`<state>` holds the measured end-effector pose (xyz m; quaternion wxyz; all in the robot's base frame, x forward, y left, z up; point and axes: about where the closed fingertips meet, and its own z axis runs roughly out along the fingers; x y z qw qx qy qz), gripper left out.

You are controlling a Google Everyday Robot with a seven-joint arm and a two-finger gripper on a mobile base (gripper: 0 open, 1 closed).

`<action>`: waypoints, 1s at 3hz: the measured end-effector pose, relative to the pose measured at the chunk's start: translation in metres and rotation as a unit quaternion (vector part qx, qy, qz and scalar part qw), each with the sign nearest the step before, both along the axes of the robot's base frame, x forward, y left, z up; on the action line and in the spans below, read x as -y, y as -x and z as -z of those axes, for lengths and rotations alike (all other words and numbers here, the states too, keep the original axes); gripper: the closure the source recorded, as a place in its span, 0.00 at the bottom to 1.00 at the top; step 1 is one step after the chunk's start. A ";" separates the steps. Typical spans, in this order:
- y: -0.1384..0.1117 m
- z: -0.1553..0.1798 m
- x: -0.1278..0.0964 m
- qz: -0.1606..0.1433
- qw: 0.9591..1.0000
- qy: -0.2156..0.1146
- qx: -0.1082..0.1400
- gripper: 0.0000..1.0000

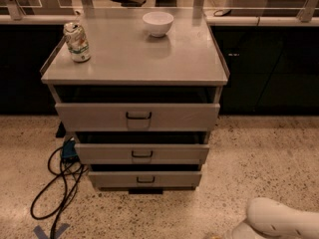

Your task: Open bottom drawer

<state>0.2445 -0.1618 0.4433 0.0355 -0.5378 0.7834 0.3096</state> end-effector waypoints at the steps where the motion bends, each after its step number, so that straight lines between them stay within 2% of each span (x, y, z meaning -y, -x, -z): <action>1: -0.046 0.043 -0.047 -0.018 0.998 -0.058 0.007 0.00; 2: -0.041 0.065 -0.057 -0.010 0.997 -0.075 -0.012 0.00; 3: -0.041 0.065 -0.057 -0.010 0.997 -0.075 -0.013 0.00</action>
Offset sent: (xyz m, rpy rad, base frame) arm 0.0413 0.0423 -0.0374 0.1006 -0.0154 0.0326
